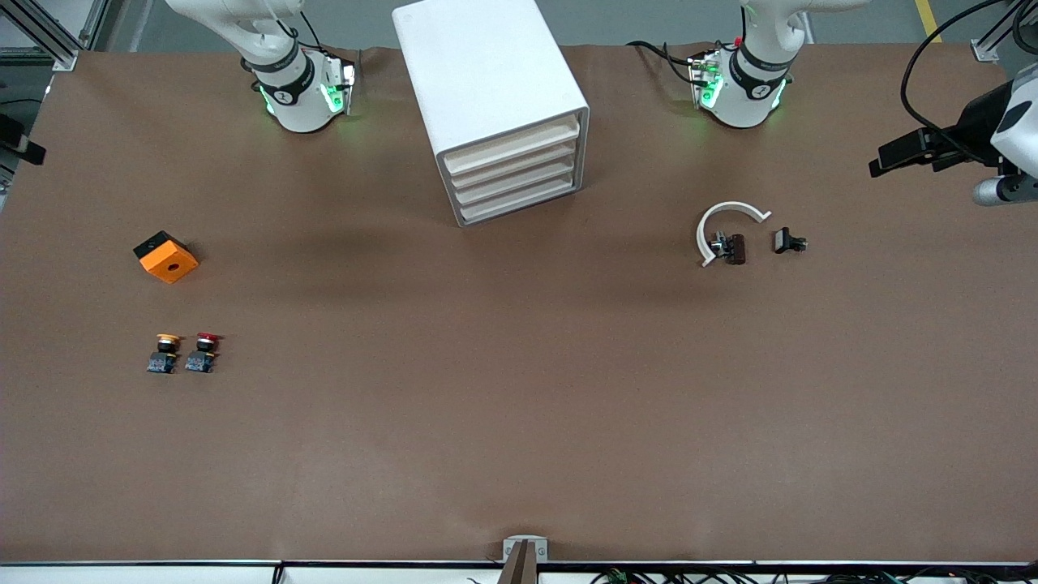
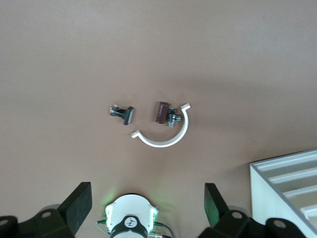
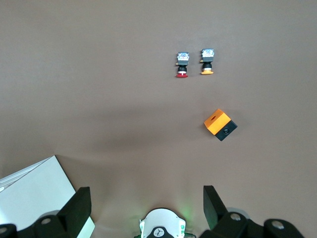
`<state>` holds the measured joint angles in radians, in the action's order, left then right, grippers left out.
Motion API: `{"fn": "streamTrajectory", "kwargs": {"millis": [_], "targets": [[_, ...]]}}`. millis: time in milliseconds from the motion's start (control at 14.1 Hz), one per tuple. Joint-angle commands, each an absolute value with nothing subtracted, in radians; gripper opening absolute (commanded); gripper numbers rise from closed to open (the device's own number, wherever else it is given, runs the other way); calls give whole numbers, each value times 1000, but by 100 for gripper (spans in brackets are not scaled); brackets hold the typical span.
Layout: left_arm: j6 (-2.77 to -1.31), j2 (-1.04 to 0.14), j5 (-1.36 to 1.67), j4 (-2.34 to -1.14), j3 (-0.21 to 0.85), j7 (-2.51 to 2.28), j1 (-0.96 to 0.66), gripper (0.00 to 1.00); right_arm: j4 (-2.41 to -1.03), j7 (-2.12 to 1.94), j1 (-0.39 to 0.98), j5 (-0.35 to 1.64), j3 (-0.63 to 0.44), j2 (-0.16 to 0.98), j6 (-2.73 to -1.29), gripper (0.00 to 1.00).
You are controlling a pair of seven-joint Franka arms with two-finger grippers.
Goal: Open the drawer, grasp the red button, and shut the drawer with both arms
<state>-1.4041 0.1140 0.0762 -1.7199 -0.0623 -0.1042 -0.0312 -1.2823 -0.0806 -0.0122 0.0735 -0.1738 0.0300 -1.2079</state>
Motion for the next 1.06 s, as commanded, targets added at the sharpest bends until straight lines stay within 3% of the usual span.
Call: {"fn": "streamTrajectory", "kwargs": {"millis": [0,213,426,568,852,994], "targets": [[-1442,188,20,-1808,-63,-83,-38,100,-1380,-116,18,28,-173,-20,-1285,100],[-1547,308,18,-1958,0,12,70,100,-1384,-129,29,15,-167,-21,-1304,100],[-1626,304,23,-1977,61,12,114,100,-1385,-160,28,15,-167,-21,-1319,100],[-1689,250,29,-1913,61,11,104,100,-1393,-161,28,12,-167,-23,-1321,100],[-1692,28,23,-1639,51,-5,48,100,-1411,-161,23,12,-167,-37,-1319,100],[-1692,-24,21,-1573,51,-8,45,100,-1448,-161,18,12,-161,-63,-1324,100]]}}
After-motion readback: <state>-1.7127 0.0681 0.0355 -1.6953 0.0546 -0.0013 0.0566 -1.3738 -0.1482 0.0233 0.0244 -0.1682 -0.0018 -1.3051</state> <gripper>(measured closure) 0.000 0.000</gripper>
